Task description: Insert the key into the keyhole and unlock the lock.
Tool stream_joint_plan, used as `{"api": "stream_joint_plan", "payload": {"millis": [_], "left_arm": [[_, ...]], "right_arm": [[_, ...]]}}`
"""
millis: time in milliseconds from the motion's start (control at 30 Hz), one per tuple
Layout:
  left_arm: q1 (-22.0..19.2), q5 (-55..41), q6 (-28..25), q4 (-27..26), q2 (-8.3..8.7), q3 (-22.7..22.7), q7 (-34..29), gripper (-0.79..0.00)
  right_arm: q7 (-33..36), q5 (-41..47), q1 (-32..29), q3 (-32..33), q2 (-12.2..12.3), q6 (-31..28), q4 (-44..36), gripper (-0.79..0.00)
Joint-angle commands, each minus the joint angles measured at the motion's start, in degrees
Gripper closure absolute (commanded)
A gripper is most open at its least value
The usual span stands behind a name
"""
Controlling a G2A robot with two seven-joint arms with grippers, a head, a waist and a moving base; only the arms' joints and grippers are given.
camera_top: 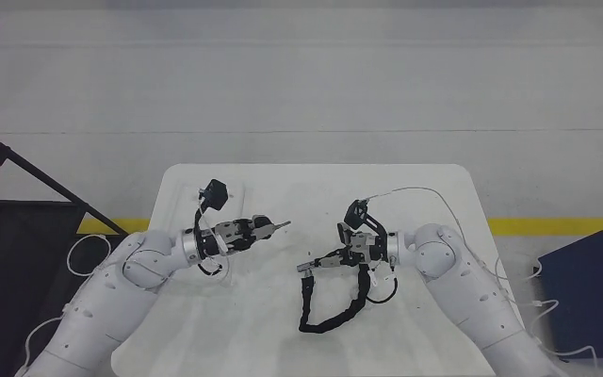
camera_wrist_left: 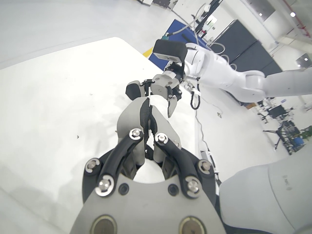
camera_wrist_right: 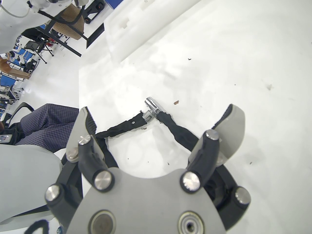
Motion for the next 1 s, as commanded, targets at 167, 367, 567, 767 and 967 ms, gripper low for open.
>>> {"api": "stream_joint_plan", "payload": {"millis": [167, 367, 567, 767, 967], "left_arm": [[5.51, -0.24, -7.32, -2.20, 1.66, -7.42, 1.54, 0.000], [9.31, -3.17, -11.62, -2.03, 2.96, -13.66, 1.53, 0.000], [9.31, -3.17, -11.62, -2.03, 2.96, -13.66, 1.53, 0.000], [9.31, -3.17, -11.62, -2.03, 2.96, -13.66, 1.53, 0.000], [9.31, -3.17, -11.62, -2.03, 2.96, -13.66, 1.53, 0.000]], "right_arm": [[0.00, 0.00, 0.00, 0.00, 0.00, 0.00, 0.00, -0.785], [0.00, 0.00, 0.00, 0.00, 0.00, 0.00, 0.00, -0.785], [-2.39, -7.01, -0.28, 0.48, 0.27, 3.77, -3.96, -0.785], [-4.31, -24.76, -1.33, 0.95, 0.98, 11.51, -13.04, -0.785], [2.81, -40.98, -1.84, -1.43, 1.46, 16.56, -19.68, -0.785]]}}
